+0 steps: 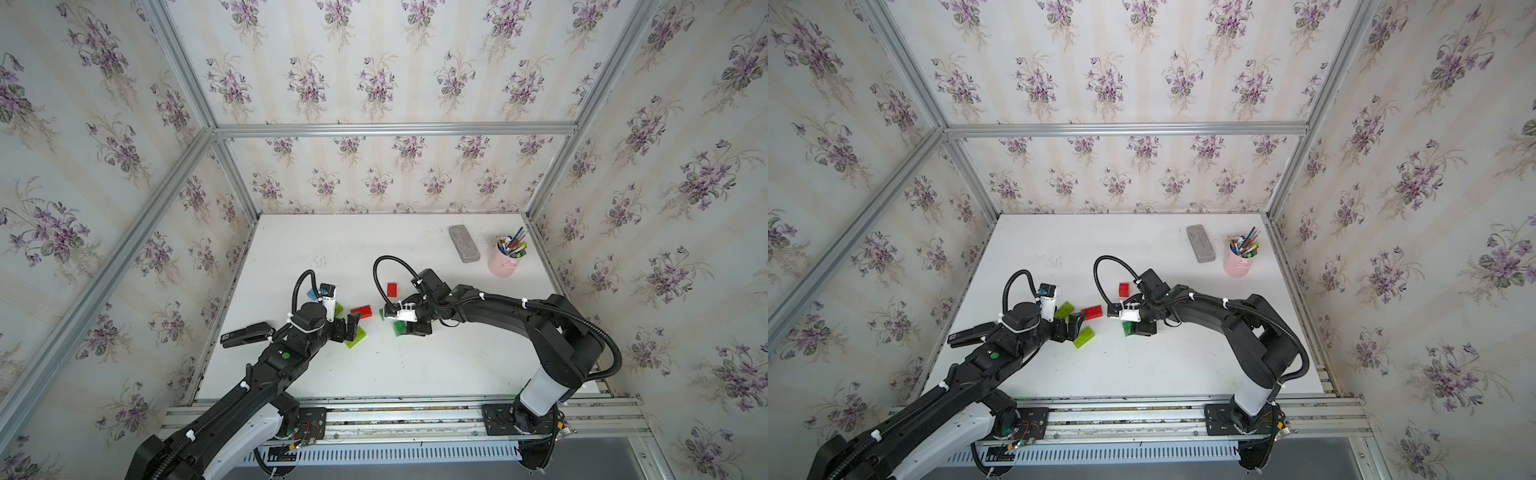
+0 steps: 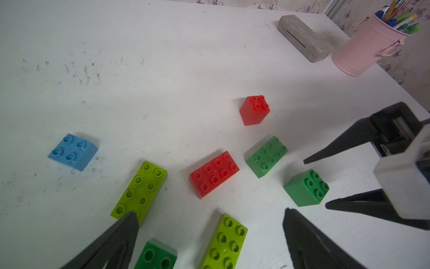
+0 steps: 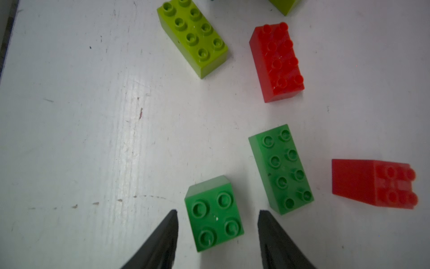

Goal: Assemble a spoon with lego
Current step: Pick up the lego brick from the center of the board.

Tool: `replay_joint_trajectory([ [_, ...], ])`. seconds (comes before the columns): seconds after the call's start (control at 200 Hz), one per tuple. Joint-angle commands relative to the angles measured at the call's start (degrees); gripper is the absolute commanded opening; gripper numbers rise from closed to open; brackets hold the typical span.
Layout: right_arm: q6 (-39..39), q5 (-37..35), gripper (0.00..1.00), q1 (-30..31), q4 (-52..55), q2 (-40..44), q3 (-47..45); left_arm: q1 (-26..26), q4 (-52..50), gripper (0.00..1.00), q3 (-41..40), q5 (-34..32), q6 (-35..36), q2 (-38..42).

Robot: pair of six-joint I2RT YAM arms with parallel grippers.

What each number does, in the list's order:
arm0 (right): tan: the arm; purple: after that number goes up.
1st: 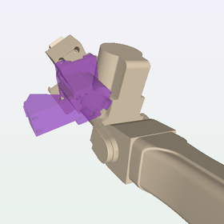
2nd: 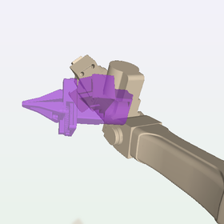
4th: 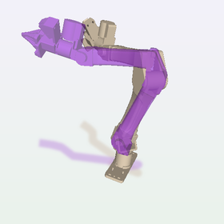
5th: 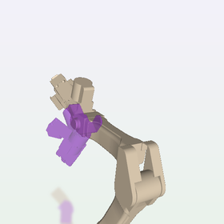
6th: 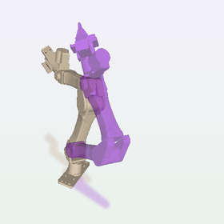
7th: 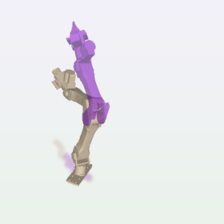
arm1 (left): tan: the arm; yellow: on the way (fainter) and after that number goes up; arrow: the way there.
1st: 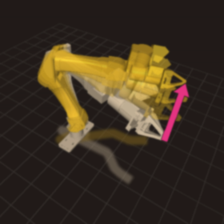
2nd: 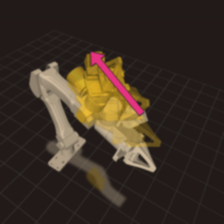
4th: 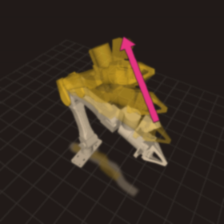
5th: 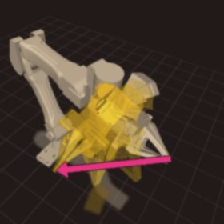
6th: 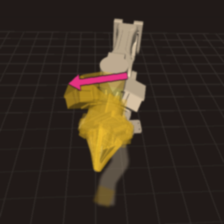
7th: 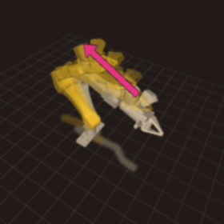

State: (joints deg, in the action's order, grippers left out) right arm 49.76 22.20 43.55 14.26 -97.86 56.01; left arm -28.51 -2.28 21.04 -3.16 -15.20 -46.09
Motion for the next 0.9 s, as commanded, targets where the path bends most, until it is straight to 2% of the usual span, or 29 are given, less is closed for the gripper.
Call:
replay_joint_trajectory([
  [0.0,1.0,1.6,0.55,0.2,0.0,-1.2,0.9,0.0,-0.7,1.00,-0.2,-0.9,-1.1,0.5],
  [0.305,1.3,1.5,0.42,0.6,1.3,-3.3,2.0,-0.1,-1.1,1.00,-0.4,-1.1,-1.1,0.6],
  [0.5,0.7,-0.1,0.29,0.6,3.1,-2.1,3.3,-0.1,-1.1,1.00,-0.5,-1.1,-0.9,0.6],
  [0.729,-3.8,-0.4,0.28,-1.5,1.9,5.8,4.8,-0.2,5.3,1.00,-2.2,1.3,-0.7,-1.7],
  [0.894,-4.7,-1.9,0.28,-3.6,4.8,2.5,11.9,-1.3,10.1,1.00,-2.9,3.8,2.0,-5.4],
])
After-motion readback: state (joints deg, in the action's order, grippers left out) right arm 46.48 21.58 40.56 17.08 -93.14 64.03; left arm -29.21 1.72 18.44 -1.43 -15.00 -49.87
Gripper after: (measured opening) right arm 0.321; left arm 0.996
